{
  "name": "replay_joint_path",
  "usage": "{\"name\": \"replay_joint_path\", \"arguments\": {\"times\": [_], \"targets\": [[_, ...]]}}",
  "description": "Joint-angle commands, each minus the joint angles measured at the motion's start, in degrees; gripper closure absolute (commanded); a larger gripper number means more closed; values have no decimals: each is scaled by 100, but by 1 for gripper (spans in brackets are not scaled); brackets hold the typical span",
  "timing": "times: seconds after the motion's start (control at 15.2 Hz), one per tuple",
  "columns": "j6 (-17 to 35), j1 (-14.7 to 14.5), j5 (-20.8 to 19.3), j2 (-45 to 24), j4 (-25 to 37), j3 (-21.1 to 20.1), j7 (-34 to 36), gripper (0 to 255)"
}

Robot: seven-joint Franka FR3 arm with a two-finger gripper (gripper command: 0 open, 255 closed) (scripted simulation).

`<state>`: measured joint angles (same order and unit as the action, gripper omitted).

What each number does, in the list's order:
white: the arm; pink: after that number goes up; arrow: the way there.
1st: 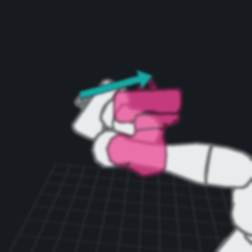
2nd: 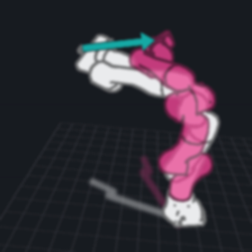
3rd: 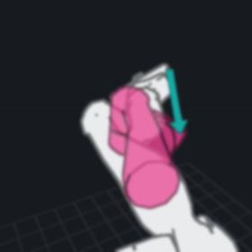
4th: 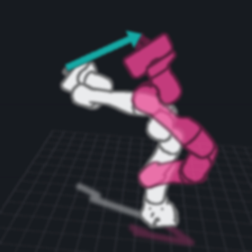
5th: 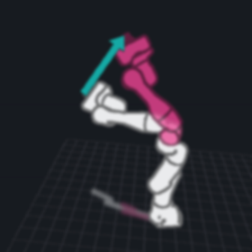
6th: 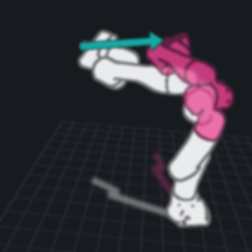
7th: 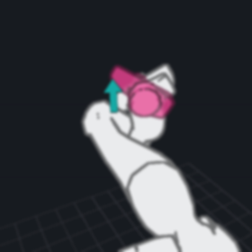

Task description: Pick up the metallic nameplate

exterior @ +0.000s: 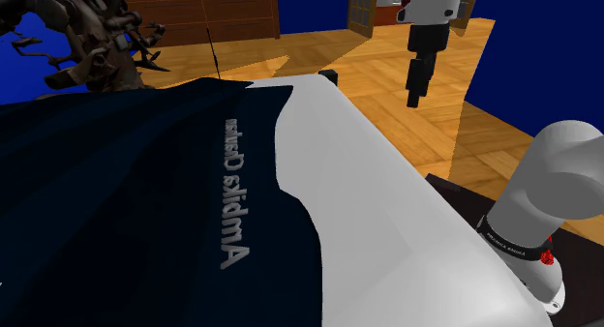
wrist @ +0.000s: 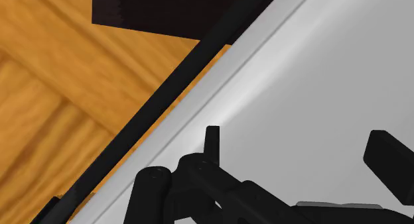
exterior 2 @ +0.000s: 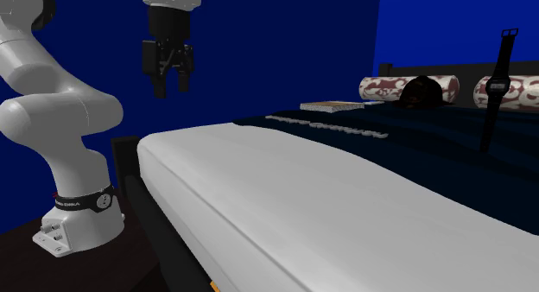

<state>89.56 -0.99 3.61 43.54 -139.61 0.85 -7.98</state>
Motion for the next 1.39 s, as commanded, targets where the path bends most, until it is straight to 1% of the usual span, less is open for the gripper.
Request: {"name": "replay_joint_path", "arguments": {"times": [0.0,0.4,0.73,1.06,1.32], "targets": [[0,0,0,0,0,0,0,0],[606,-201,435,-711,286,-729,912,0],[1080,-297,607,-1481,739,-1298,1665,0],[1473,-339,555,-2380,1381,-1825,2450,0],[1698,-367,328,-3185,2031,-2203,3120,0]]}}
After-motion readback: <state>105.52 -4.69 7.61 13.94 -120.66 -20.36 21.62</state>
